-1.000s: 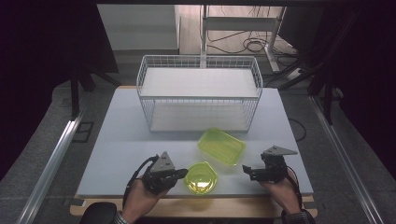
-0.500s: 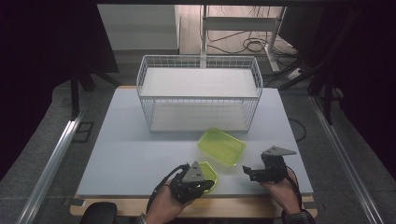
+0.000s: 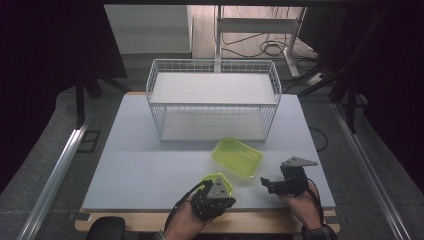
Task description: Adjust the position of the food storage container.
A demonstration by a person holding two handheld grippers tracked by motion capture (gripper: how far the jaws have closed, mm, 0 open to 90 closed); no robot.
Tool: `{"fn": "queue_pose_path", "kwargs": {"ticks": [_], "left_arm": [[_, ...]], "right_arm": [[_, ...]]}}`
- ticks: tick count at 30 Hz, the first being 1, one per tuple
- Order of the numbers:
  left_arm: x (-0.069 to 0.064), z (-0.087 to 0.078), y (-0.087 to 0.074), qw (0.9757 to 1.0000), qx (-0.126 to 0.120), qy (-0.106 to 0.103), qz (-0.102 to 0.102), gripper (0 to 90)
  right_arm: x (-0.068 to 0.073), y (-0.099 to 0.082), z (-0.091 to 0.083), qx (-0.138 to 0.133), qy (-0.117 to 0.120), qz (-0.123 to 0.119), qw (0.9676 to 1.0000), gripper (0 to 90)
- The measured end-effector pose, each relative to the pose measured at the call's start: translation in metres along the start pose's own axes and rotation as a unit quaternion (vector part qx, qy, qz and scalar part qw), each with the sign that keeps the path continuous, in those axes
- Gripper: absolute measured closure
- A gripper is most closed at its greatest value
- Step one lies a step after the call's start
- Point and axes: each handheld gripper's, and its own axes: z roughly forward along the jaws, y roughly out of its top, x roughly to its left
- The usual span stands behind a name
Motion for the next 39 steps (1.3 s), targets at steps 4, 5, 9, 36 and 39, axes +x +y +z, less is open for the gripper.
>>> {"fn": "queue_pose_path", "kwargs": {"ticks": [4, 5, 9, 36, 39], "left_arm": [[0.004, -0.002, -0.002, 0.9999, 0.002, 0.012, -0.007, 90.0], [0.006, -0.002, -0.004, 0.9998, 0.006, 0.020, -0.009, 90.0], [0.017, -0.005, -0.010, 0.9992, 0.007, 0.027, -0.027, 90.0], [0.078, -0.048, -0.049, 0.9867, 0.008, 0.117, -0.113, 90.0], [0.085, -0.052, -0.053, 0.9842, 0.008, 0.129, -0.121, 90.0]], "right_arm": [[0.000, 0.000, 0.000, 0.002, 0.000, 0.001, 1.0000, 8.4], [0.000, 0.000, 0.000, 0.002, 0.000, 0.001, 1.0000, 8.4], [0.001, 0.000, 0.000, 0.003, 0.000, 0.002, 1.0000, 8.5], [0.000, -0.001, 0.002, 0.008, -0.002, -0.001, 1.0000, 9.9], [0.001, -0.001, 0.002, 0.009, -0.002, -0.002, 1.0000, 10.2]]}}
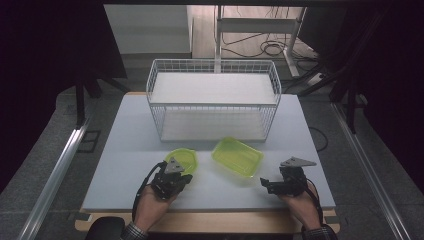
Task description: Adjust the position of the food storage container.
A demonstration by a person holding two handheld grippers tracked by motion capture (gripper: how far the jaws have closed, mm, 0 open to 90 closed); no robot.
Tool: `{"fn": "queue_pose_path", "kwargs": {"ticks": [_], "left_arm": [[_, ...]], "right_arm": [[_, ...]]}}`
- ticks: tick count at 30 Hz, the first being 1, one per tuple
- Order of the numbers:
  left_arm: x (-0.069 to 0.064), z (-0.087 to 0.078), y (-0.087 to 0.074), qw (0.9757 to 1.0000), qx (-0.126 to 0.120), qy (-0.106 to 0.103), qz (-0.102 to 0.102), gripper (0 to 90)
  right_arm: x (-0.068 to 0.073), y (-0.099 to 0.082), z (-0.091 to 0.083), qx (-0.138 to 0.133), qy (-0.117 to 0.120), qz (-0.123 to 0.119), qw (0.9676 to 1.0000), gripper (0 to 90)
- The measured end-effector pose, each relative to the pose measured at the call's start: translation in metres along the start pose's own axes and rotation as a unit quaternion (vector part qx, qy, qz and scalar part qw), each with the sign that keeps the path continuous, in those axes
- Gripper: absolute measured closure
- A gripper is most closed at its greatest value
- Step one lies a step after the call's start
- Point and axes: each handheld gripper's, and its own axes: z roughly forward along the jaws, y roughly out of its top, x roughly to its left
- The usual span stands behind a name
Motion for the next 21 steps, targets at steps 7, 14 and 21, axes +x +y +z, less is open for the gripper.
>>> {"fn": "queue_pose_path", "kwargs": {"ticks": [7, 14, 21], "left_arm": [[0.002, 0.000, 0.007, 0.9999, -0.006, -0.007, -0.004, 90.0], [-0.001, 0.017, 0.041, 0.9998, 0.002, -0.009, 0.017, 90.0], [0.015, 0.037, 0.053, 0.9999, 0.015, -0.004, 0.001, 90.0]], "right_arm": [[0.000, 0.000, 0.000, -0.001, 0.000, -0.001, 1.0000, 10.8], [0.000, 0.000, 0.001, 0.000, -0.001, 0.000, 1.0000, 10.8], [-0.001, 0.000, 0.001, 0.000, 0.000, 0.002, 1.0000, 10.8]]}}
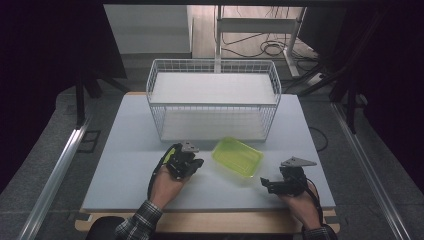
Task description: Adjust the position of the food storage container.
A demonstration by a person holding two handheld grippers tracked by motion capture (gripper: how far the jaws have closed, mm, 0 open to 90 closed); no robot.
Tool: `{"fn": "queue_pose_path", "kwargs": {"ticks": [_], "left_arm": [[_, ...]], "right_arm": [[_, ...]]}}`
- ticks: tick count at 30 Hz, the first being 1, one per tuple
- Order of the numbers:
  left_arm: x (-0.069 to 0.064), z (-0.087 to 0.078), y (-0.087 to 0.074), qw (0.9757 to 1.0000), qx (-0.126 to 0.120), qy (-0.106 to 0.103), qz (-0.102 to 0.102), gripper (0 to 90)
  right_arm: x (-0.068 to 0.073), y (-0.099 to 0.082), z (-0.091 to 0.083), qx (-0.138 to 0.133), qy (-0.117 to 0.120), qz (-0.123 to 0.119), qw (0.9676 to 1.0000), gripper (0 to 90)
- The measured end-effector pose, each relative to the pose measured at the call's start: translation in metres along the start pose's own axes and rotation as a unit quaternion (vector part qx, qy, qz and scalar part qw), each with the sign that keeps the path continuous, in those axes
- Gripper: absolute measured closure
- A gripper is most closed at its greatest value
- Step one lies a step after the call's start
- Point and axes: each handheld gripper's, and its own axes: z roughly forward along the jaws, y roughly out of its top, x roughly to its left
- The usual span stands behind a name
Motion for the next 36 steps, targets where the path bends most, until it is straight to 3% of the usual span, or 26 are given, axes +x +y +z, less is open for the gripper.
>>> {"fn": "queue_pose_path", "kwargs": {"ticks": [5, 15, 17, 23, 36], "left_arm": [[0.008, -0.003, -0.003, 0.9999, 0.007, 0.011, -0.007, 90.0], [0.033, -0.019, -0.023, 0.9984, 0.005, 0.030, -0.047, 90.0], [0.038, -0.023, -0.027, 0.9977, 0.007, 0.045, -0.050, 90.0], [0.052, -0.032, -0.035, 0.9956, 0.000, 0.057, -0.075, 90.0], [0.076, -0.044, -0.049, 0.9908, -0.011, 0.086, -0.104, 90.0]], "right_arm": [[0.000, 0.000, 0.001, 0.001, 0.001, -0.001, 1.0000, 10.9], [0.001, -0.001, 0.002, 0.006, 0.001, -0.001, 1.0000, 11.0], [0.001, -0.001, 0.002, 0.007, 0.001, -0.002, 1.0000, 11.1], [0.001, -0.001, 0.003, 0.009, 0.002, -0.003, 1.0000, 11.2], [0.002, -0.001, 0.003, 0.010, 0.004, -0.009, 0.9999, 12.4]]}}
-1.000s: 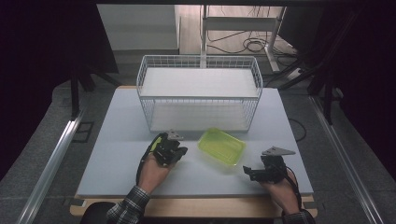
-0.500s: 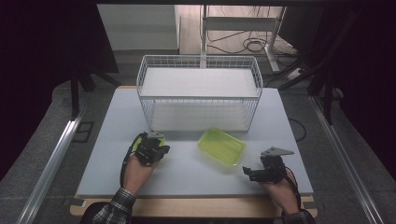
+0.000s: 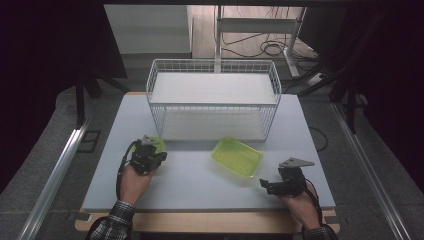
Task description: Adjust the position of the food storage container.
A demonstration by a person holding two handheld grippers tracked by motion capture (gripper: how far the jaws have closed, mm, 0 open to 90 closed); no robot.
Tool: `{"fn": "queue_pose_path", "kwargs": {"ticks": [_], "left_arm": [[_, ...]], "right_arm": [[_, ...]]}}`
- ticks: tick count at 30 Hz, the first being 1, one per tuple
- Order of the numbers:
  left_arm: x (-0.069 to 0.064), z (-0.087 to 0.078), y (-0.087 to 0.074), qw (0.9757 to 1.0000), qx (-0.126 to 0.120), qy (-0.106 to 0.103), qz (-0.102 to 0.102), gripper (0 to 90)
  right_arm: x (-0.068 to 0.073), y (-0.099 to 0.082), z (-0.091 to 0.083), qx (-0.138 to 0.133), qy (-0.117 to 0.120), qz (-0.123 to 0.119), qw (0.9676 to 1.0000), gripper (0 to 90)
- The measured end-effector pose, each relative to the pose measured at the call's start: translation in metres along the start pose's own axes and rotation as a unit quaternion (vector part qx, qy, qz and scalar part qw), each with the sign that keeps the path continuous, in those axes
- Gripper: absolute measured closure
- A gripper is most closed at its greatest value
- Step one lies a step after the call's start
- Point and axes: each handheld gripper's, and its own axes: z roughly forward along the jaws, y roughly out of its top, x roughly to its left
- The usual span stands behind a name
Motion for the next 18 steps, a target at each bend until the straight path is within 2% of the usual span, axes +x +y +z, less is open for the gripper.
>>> {"fn": "queue_pose_path", "kwargs": {"ticks": [3, 7, 10, 13, 16, 18], "left_arm": [[-0.002, -0.002, -0.002, 1.0000, -0.008, -0.006, 0.003, 89.9], [-0.014, -0.001, 0.001, 0.9991, -0.023, -0.025, 0.025, 87.8], [-0.023, 0.004, 0.005, 0.9981, -0.028, -0.036, 0.041, 87.1], [-0.031, 0.012, 0.009, 0.9973, -0.029, -0.047, 0.048, 87.7], [-0.039, 0.021, 0.013, 0.9963, -0.026, -0.057, 0.059, 89.9], [-0.042, 0.027, 0.017, 0.9955, -0.023, -0.065, 0.064, 90.0]], "right_arm": [[0.000, 0.000, 0.000, 0.000, 0.001, 0.000, 1.0000, 13.1], [0.000, 0.001, -0.002, 0.000, 0.003, 0.000, 1.0000, 16.7], [0.000, 0.002, -0.004, -0.004, 0.004, -0.003, 1.0000, 24.0], [0.000, 0.005, -0.008, -0.009, 0.006, -0.005, 0.9999, 38.3], [0.000, 0.008, -0.013, -0.008, 0.014, -0.012, 0.9998, 61.2], [0.001, 0.011, -0.016, -0.011, 0.015, -0.016, 0.9997, 71.4]]}}
